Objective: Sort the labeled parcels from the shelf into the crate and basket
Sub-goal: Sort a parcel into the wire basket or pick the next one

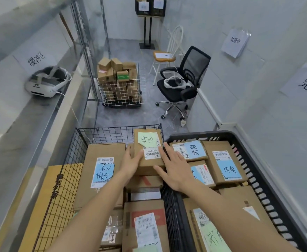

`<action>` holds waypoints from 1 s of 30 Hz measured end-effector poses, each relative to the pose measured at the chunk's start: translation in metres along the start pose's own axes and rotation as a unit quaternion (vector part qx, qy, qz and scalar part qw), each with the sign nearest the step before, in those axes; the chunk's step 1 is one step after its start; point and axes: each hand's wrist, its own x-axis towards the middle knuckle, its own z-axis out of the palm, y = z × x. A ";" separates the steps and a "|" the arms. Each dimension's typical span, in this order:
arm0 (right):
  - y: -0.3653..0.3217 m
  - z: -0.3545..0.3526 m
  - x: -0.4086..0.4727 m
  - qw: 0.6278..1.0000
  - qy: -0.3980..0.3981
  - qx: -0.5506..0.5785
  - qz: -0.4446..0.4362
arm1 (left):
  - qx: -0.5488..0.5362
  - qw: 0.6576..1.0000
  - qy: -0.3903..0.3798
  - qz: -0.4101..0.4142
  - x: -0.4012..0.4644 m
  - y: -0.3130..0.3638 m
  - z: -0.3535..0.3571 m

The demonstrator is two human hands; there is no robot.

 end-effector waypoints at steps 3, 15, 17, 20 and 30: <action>-0.001 -0.014 -0.001 1.000 -0.001 -0.002 -0.007 | 0.086 0.995 0.019 0.039 -0.017 0.011 -0.020; -0.081 -0.136 -0.036 0.983 0.057 -0.031 -0.170 | 0.395 0.879 0.218 0.157 -0.198 0.083 -0.128; -0.102 -0.157 -0.056 0.975 0.064 -0.023 -0.210 | 0.414 0.855 0.277 0.145 -0.250 0.092 -0.136; -0.134 -0.185 -0.097 0.957 0.085 -0.009 -0.276 | 0.427 0.830 0.339 0.120 -0.337 0.099 -0.142; -0.270 -0.249 -0.282 0.869 0.115 0.051 -0.479 | 0.426 0.753 0.501 0.018 -0.627 0.079 -0.155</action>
